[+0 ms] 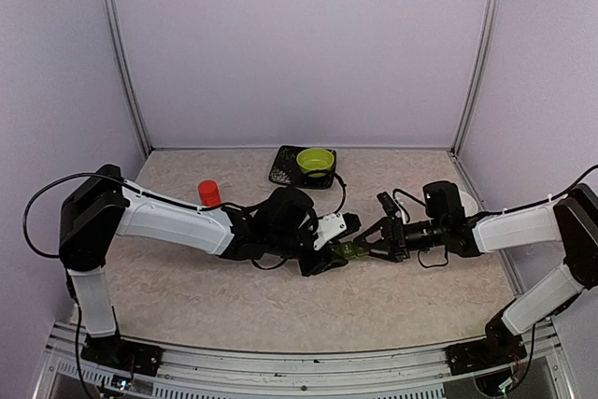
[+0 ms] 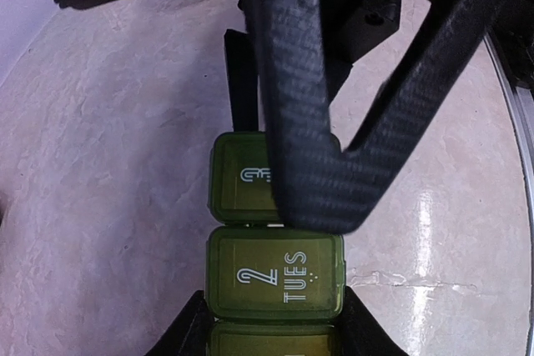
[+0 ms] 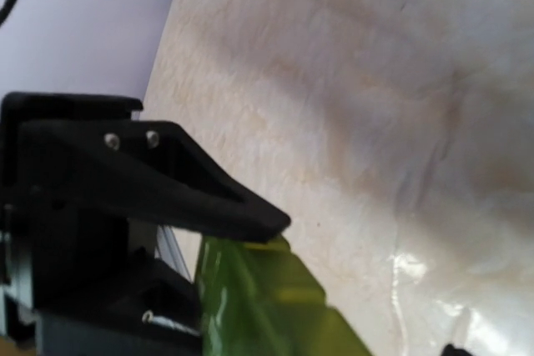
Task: Sort the pills into containers
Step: Pass from the left arm to the right
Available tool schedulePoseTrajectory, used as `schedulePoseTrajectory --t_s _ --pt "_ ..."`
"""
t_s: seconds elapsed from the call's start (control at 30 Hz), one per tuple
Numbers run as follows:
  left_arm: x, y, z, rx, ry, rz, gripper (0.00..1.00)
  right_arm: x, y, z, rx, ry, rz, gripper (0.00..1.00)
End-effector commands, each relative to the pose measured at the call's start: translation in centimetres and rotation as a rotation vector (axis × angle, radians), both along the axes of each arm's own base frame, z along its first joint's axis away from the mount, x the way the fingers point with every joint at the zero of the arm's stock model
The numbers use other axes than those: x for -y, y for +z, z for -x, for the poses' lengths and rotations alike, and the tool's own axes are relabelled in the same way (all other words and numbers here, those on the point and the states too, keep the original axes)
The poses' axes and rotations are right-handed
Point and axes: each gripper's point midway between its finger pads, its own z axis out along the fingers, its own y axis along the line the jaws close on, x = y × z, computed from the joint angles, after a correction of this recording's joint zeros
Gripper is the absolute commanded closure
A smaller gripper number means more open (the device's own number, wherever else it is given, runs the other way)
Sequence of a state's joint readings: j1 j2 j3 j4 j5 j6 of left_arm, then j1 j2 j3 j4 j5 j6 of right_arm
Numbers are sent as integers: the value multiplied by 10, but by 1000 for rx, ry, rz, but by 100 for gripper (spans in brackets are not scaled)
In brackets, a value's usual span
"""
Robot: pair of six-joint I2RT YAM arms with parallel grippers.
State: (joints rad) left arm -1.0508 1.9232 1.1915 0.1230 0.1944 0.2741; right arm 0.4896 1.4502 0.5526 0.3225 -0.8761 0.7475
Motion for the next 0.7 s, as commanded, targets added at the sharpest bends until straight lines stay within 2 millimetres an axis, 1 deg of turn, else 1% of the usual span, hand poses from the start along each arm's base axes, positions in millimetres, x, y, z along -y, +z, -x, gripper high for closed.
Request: schedulePoseTrajectory --t_s 0.0,0.1,0.2,0.53,0.67 --pt "5 19 3 44 15 42 62 -18 2 7 -18 52 -49 14" --pt "6 19 4 44 15 46 62 -24 -2 10 -45 69 -51 19" --pt "7 23 6 44 8 56 62 -28 -2 13 -58 91 -68 23" --pt "7 24 15 69 -8 47 62 -33 5 14 -76 98 -92 23" --pt "8 26 20 71 -16 47 61 -34 12 15 -67 110 -112 25"
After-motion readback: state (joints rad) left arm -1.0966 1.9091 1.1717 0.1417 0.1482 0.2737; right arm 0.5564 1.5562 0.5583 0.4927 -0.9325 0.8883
